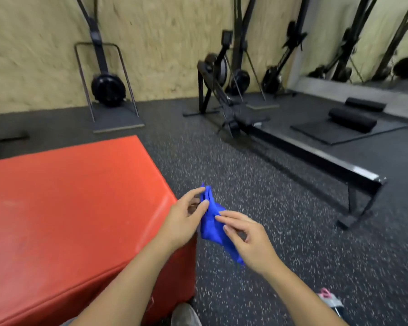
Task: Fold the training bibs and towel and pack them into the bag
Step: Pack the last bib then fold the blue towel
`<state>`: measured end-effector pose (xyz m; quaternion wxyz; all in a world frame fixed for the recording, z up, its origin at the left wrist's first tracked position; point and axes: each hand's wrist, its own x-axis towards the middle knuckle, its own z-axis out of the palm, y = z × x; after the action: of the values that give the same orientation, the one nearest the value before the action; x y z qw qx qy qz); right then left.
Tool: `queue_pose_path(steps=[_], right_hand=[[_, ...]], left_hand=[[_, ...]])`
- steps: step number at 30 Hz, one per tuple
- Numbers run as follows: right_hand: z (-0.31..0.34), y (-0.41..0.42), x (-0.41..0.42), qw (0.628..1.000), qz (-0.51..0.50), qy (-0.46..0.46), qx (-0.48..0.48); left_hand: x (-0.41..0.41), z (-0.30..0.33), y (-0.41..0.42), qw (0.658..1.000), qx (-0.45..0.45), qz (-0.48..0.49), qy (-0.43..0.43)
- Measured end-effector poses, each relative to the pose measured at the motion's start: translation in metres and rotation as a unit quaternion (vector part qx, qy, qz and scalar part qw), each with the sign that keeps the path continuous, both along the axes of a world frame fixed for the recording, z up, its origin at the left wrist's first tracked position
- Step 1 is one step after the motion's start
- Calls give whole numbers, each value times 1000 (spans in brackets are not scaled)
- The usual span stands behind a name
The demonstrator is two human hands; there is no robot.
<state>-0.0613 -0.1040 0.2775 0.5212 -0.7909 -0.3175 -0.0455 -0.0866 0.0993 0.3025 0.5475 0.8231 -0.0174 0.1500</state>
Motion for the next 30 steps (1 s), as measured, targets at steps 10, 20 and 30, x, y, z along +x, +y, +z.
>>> queue_pose_path(steps=[10, 20, 30], right_hand=[[170, 95, -56, 981, 65, -23, 180], [265, 179, -124, 958, 98, -250, 101], [310, 162, -146, 951, 121, -284, -4]], left_hand=[[-93, 167, 60, 988, 39, 74, -128], [-214, 257, 134, 938, 207, 228, -159], [-321, 322, 239, 839, 172, 479, -193]])
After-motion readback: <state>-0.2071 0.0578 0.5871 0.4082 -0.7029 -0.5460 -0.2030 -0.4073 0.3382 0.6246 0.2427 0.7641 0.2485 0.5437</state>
